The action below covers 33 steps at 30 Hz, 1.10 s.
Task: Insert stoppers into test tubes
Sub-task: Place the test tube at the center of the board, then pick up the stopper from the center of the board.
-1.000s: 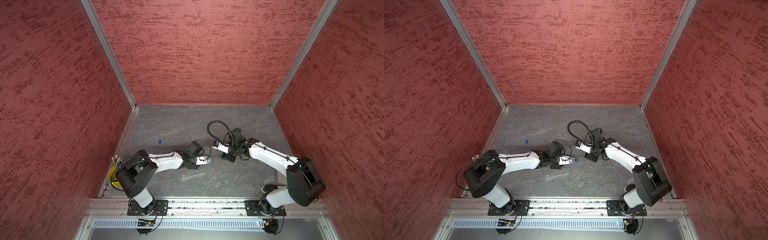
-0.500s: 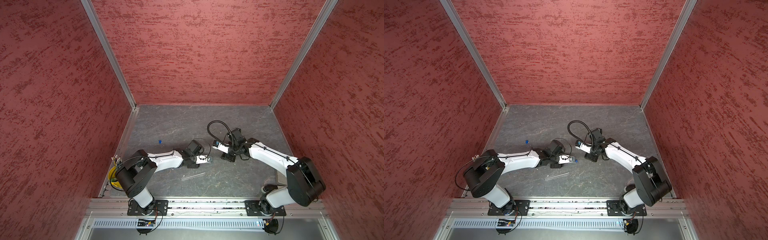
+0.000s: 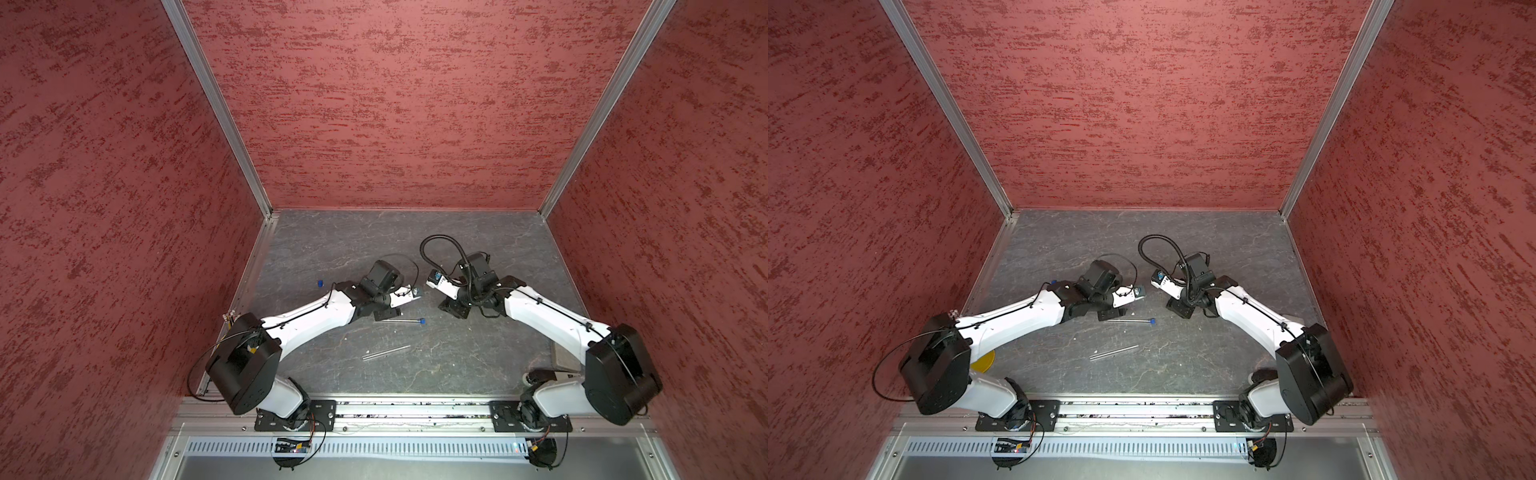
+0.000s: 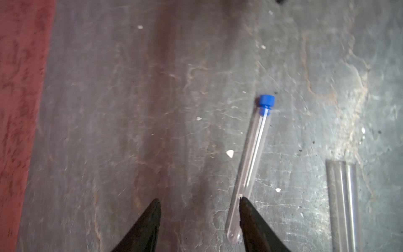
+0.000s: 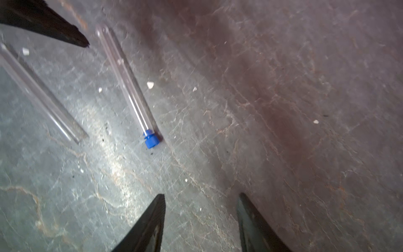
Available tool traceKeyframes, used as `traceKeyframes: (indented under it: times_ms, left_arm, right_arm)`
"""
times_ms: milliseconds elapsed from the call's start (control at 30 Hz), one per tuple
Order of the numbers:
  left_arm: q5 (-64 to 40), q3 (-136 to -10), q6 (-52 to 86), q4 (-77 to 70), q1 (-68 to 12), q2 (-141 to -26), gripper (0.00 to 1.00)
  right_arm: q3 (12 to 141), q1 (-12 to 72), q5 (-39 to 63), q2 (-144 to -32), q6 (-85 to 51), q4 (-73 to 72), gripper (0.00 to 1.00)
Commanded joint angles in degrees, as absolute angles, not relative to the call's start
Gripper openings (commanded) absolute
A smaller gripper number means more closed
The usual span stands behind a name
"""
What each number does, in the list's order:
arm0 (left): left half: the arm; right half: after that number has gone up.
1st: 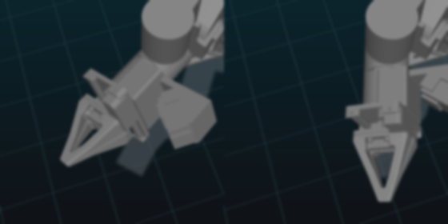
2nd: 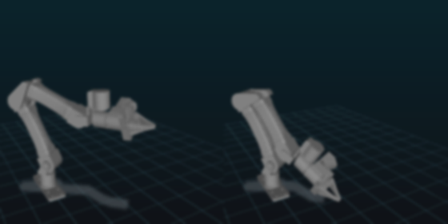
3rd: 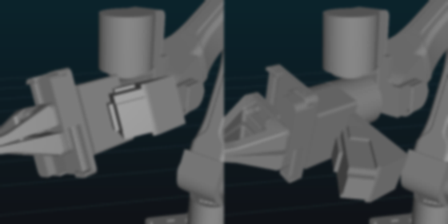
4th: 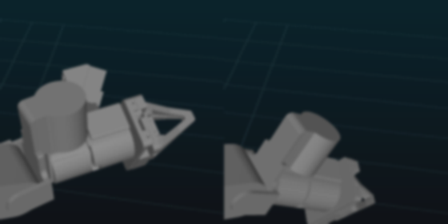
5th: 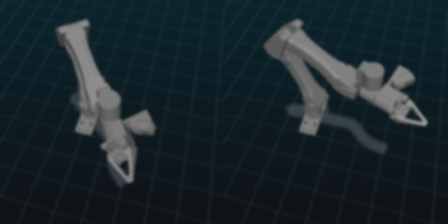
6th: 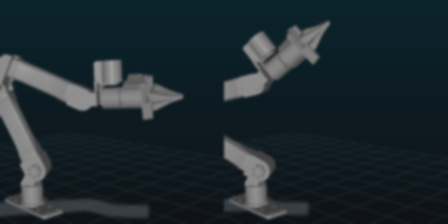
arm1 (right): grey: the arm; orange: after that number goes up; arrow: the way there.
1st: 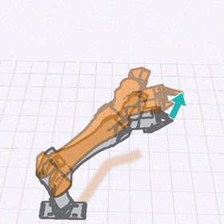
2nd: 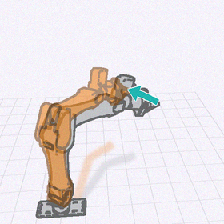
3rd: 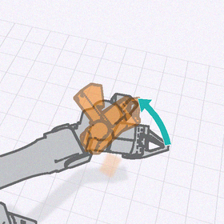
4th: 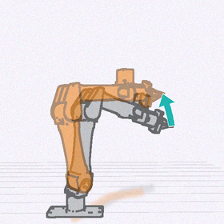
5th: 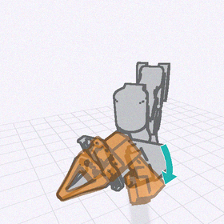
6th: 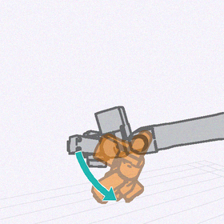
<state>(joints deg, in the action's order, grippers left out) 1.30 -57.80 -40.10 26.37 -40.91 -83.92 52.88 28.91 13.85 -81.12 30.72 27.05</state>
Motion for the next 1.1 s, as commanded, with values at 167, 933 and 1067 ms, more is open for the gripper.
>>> traceKeyframes:
  times_ms: [167, 933, 1067]
  left_arm:
    - [10.2, -65.6, -10.3, 45.3, -31.6, -81.7, 0.56]
    - [7.0, -66.4, 4.5, 41.3, -2.8, -100.1, 0.49]
    - [6.4, -67.0, 3.5, 39.2, -2.7, -102.7, 0.45]
  right_arm:
    - [52.9, 28.5, 9.3, -79.0, 16.2, 16.7, 0.59]
    - [56.8, 26.6, 7.0, -80.8, 14.7, 17.5, 0.60]
    - [57.0, 26.4, 6.3, -80.9, 14.8, 18.3, 0.59]
